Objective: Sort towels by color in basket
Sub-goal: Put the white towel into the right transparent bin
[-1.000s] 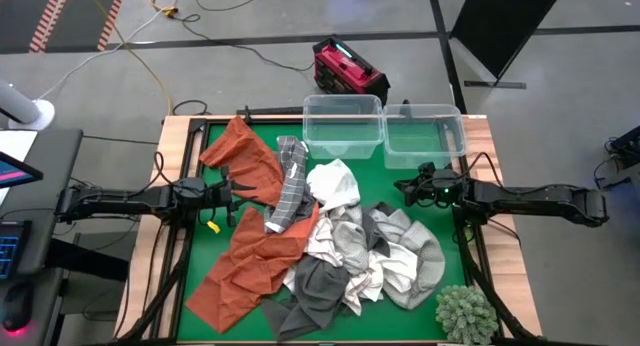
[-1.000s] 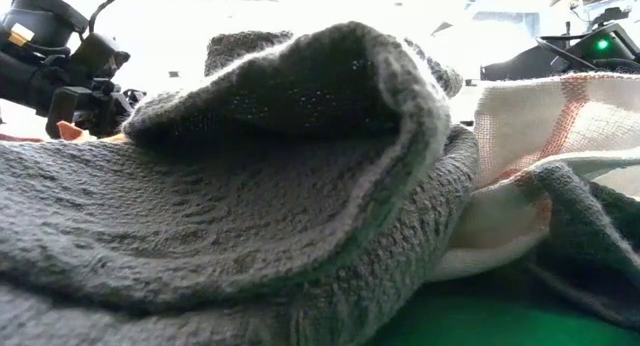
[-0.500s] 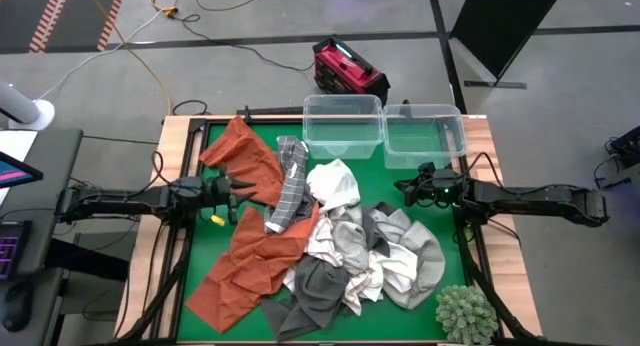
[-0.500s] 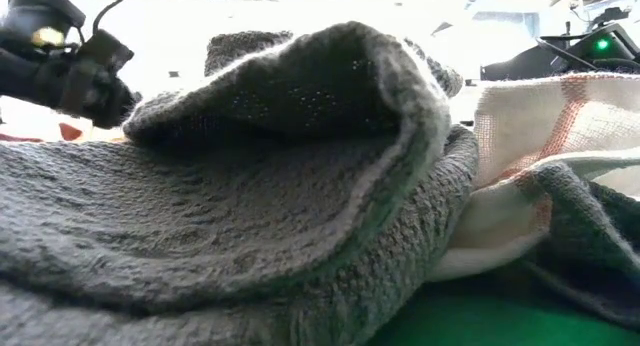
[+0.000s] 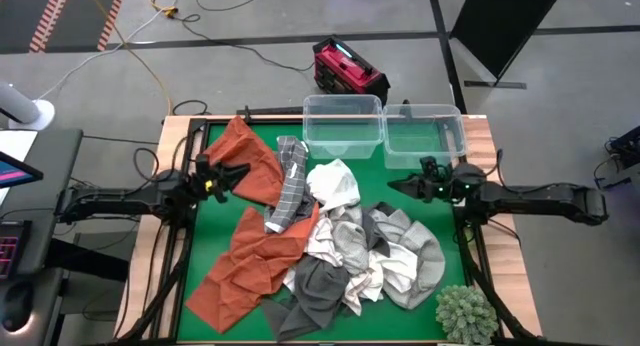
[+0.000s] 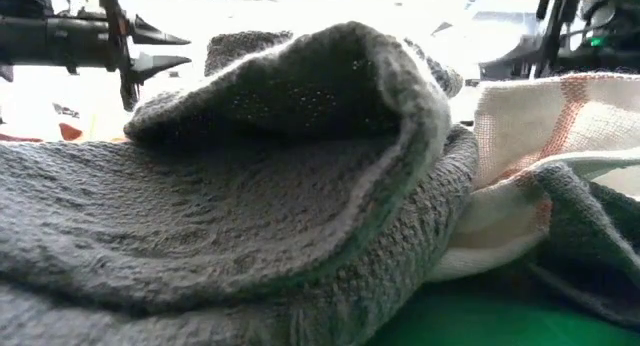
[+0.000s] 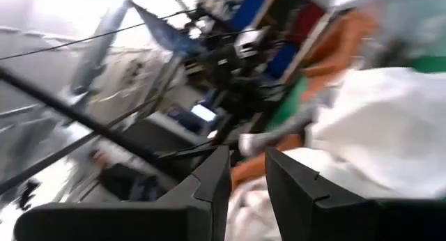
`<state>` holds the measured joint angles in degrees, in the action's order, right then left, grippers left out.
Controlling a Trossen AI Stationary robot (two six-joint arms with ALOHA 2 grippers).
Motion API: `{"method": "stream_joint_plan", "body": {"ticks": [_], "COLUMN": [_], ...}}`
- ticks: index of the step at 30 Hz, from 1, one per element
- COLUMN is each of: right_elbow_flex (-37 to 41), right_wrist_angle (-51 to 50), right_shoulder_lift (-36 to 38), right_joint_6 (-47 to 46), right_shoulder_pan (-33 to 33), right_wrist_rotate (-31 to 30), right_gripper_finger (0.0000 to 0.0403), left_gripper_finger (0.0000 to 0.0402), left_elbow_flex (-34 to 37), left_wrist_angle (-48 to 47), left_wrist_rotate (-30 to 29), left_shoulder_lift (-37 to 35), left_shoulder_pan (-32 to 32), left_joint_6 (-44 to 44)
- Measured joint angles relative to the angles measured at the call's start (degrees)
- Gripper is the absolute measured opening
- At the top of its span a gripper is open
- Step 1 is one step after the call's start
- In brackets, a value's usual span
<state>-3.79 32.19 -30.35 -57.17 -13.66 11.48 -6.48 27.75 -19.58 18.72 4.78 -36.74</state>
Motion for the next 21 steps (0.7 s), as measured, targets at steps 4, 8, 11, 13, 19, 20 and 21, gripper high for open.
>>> {"method": "stream_joint_plan", "body": {"ticks": [4, 8, 11, 13, 19, 20, 21], "right_elbow_flex": [-3.4, -8.8, -17.0, -23.8, -42.4, -44.6, -46.5], "right_wrist_angle": [-1.1, -6.0, -21.0, -33.8, -52.2, -53.1, -53.7], "right_shoulder_lift": [-0.1, -1.2, -4.9, -9.6, -27.3, -30.4, -33.5], "right_joint_6": [1.2, 9.2, 14.7, 19.2, 29.5, 30.6, 31.6], "right_shoulder_pan": [2.0, 4.3, 5.6, 6.6, 8.4, 8.4, 8.4], "right_wrist_rotate": [0.9, 0.9, 0.8, 0.5, -3.0, -3.0, -3.0], "right_gripper_finger": [0.0118, 0.0118, 0.0118, 0.0118, 0.0123, 0.0128, 0.0136], "left_gripper_finger": [0.0098, 0.0098, 0.0098, 0.0098, 0.0098, 0.0098, 0.0098], "left_elbow_flex": [-0.1, -0.1, -0.1, -0.1, -0.3, -0.5, -1.5], "left_wrist_angle": [0.5, 0.7, 0.6, 0.6, -0.4, -1.4, -3.7], "left_wrist_rotate": [-0.3, -0.3, -0.3, -0.7, 5.7, 6.2, 6.4], "left_shoulder_lift": [0.0, 0.0, 0.0, 0.0, 0.0, 0.0, 0.0], "left_shoulder_pan": [0.0, 0.0, 0.0, 0.2, 0.4, 0.3, 0.3], "left_joint_6": [-3.2, -8.3, -12.6, -15.0, -19.0, -19.1, -18.4]}}
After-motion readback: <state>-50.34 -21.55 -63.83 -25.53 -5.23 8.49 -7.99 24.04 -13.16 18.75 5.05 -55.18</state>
